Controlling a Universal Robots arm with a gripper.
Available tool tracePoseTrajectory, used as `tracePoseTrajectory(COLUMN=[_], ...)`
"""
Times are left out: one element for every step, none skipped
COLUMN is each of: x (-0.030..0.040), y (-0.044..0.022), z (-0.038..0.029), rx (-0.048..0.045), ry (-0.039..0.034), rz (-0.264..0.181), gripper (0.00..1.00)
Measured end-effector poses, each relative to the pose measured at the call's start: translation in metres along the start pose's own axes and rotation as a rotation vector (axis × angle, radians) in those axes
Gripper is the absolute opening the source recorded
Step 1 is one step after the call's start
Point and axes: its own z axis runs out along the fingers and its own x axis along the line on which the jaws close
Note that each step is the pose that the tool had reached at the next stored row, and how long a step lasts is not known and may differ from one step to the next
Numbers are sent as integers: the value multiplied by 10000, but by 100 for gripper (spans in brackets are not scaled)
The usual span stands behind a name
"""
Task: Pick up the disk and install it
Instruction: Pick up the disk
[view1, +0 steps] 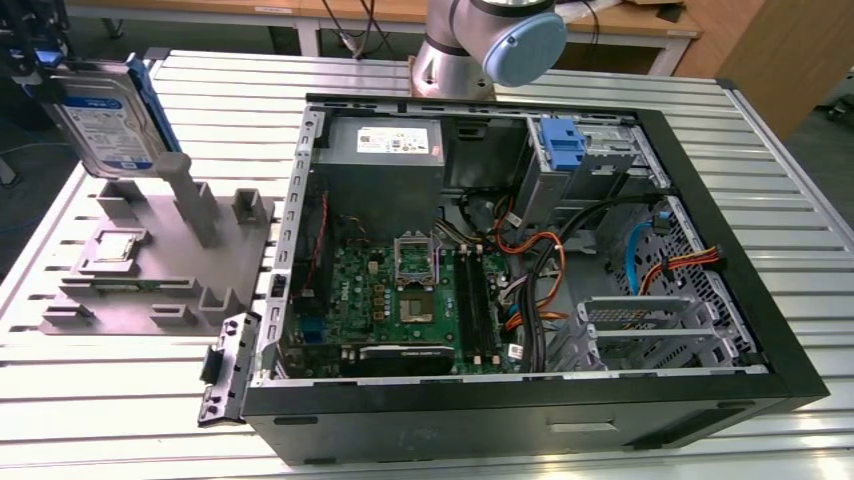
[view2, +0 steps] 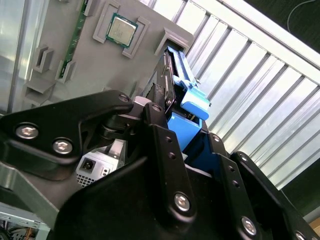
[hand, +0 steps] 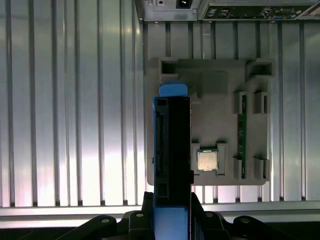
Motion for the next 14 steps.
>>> tracePoseTrajectory(x=[0,0,0,0,0,0,0,0,0,0,0,0,0,0], y=[0,0,0,0,0,0,0,0,0,0,0,0,0,0], z=[-2,-5,-8,-11,-13,-15,-18,-20,-23,-26,-27,-29,-32,-34], rx=[0,1,1,0,0,0,0,0,0,1,0,0,1,1], ry=[0,0,0,0,0,0,1,0,0,0,0,0,0,0], rz=[0,0,0,0,0,0,0,0,0,0,0,0,0,0], gripper=[37,37,37,37,37,37,37,37,37,37,37,37,37,37])
